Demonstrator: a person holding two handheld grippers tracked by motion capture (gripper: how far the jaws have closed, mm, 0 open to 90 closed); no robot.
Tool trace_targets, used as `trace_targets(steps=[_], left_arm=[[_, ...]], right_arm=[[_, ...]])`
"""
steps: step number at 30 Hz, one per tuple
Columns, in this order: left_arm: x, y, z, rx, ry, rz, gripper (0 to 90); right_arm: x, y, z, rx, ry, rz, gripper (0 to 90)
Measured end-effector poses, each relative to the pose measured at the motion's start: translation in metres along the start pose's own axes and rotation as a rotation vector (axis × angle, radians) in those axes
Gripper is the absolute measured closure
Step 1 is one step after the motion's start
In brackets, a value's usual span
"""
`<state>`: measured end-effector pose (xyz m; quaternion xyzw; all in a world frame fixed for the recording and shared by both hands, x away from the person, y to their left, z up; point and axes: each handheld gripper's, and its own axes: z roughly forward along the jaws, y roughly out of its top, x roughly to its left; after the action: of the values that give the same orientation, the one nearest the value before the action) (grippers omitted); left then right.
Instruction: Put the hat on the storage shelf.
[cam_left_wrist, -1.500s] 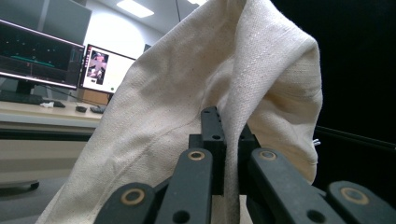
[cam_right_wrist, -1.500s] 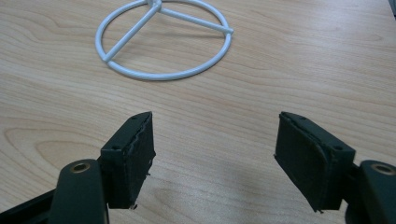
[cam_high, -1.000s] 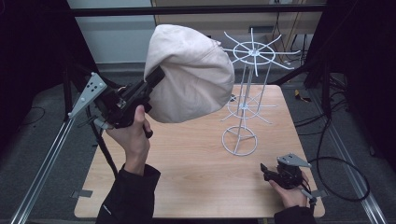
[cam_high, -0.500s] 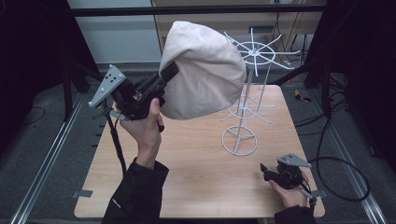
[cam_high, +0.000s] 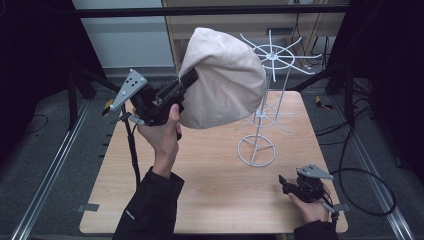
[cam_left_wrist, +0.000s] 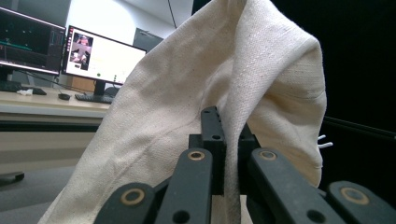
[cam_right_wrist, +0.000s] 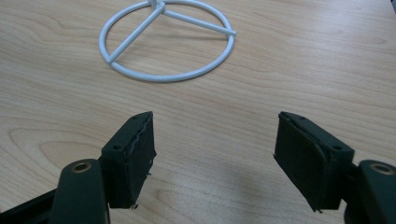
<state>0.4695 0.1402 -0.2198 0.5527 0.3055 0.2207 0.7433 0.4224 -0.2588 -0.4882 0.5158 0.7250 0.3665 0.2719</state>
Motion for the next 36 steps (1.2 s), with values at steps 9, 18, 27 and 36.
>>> trace_targets(steps=[9,18,27,36], left_arm=[[0.009,-0.01,0.003,0.039,0.016,-0.01,88.6],[0.022,-0.021,0.006,0.071,0.014,-0.051,88.4],[0.031,-0.033,0.007,0.11,0.021,-0.054,88.3],[0.038,-0.046,0.007,0.169,0.032,-0.039,88.1]], right_arm=[[0.0,0.0,0.0,-0.001,0.001,-0.006,28.9],[0.001,0.0,0.001,0.0,0.0,-0.006,29.0],[0.001,0.0,0.001,0.001,0.0,-0.009,29.0],[0.001,0.0,0.001,0.005,0.005,-0.002,29.0]])
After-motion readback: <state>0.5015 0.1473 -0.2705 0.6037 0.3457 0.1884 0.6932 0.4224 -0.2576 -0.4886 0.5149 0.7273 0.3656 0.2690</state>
